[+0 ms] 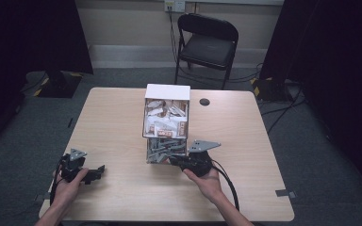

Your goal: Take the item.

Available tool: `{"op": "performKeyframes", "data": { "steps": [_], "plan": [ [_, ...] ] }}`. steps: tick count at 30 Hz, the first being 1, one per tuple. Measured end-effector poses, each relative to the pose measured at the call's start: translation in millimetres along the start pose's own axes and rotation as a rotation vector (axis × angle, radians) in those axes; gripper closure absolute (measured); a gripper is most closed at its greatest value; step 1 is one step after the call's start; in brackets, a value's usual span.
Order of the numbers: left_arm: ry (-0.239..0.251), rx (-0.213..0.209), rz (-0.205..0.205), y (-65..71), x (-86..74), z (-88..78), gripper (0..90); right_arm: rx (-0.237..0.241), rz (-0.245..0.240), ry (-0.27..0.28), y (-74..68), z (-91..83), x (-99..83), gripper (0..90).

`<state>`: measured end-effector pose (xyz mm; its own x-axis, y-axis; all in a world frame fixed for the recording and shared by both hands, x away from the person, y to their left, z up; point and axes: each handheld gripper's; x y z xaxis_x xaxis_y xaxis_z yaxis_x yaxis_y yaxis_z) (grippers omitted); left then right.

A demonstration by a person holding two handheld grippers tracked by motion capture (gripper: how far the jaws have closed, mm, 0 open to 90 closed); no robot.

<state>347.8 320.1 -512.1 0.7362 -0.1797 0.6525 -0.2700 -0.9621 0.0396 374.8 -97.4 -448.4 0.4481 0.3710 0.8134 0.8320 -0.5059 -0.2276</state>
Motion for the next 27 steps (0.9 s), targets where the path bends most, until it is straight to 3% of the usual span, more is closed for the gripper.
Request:
{"op": "performKeyframes", "data": {
  "steps": [27],
  "plan": [
    [0.000,0.000,0.000,0.0,0.0,0.0,0.0,0.007,-0.032,0.054,-3.9,-13.6,11.4,88.6]
  ]
}}
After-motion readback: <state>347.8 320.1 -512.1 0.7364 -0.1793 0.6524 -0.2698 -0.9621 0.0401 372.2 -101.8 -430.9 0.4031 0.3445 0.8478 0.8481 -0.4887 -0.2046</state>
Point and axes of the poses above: each handheld gripper's, and its own axes: z roughly forward along the jaws, x roughly out of its top, y roughly to its right, and after that the axes turned 3 degrees about -y, right-handed
